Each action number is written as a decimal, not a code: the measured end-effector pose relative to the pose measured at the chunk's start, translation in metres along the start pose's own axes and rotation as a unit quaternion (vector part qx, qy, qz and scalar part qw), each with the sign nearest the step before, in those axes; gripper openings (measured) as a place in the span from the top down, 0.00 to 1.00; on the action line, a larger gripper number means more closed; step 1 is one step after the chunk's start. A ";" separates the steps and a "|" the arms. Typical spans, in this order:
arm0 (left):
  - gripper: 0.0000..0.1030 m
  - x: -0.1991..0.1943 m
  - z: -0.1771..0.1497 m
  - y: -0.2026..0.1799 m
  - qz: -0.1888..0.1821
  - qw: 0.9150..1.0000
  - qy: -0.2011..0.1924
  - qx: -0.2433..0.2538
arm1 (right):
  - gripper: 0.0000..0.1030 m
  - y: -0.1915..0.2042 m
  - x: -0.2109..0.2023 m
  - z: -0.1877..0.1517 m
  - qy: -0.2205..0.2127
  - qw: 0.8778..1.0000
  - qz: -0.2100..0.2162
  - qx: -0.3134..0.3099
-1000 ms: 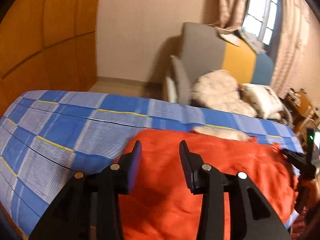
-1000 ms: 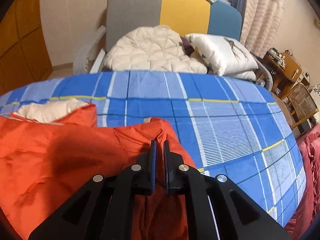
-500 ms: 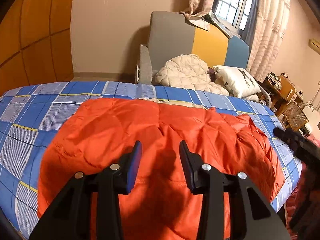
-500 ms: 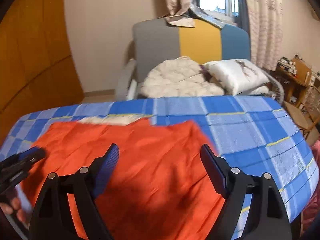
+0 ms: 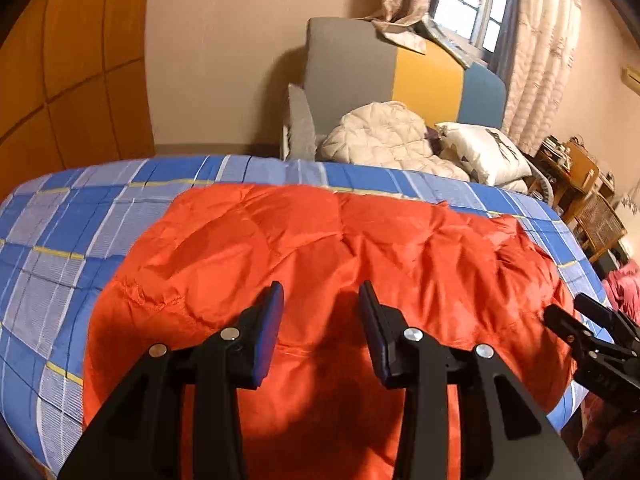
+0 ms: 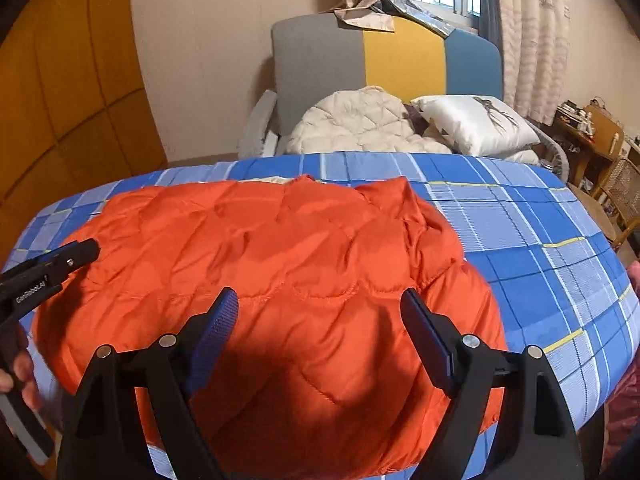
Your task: Fold large clothes
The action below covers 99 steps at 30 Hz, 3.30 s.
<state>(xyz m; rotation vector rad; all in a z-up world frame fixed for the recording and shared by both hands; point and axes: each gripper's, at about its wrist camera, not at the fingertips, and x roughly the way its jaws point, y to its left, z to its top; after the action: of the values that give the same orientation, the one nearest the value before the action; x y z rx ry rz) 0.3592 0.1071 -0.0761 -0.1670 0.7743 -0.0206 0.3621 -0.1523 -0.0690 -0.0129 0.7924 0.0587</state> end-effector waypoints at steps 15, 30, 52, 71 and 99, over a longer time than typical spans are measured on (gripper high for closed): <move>0.39 -0.008 -0.020 0.202 -0.019 0.972 0.040 -0.230 | 0.20 -0.012 0.023 -0.008 0.034 0.999 -0.001 0.031; 0.93 0.047 -0.034 0.186 -0.030 0.975 0.095 -0.199 | 0.18 -0.014 0.042 -0.011 0.056 0.998 -0.016 0.025; 0.76 0.063 -0.003 -0.037 -0.016 0.997 0.063 -0.037 | 0.14 -0.026 0.055 -0.013 0.060 0.997 0.010 0.040; 0.77 0.109 -0.024 -0.046 0.023 0.998 0.058 0.017 | 0.10 -0.141 -0.013 -0.043 0.002 0.950 0.092 0.299; 0.79 0.096 -0.032 -0.037 -0.003 0.999 0.047 0.006 | 0.78 -0.112 0.006 -0.041 0.013 0.912 0.234 0.336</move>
<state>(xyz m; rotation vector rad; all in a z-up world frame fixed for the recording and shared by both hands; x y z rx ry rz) 0.4074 0.0583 -0.1591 -0.1580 0.8681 -0.0389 0.3440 -0.2654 -0.1033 0.8351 0.7956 0.2386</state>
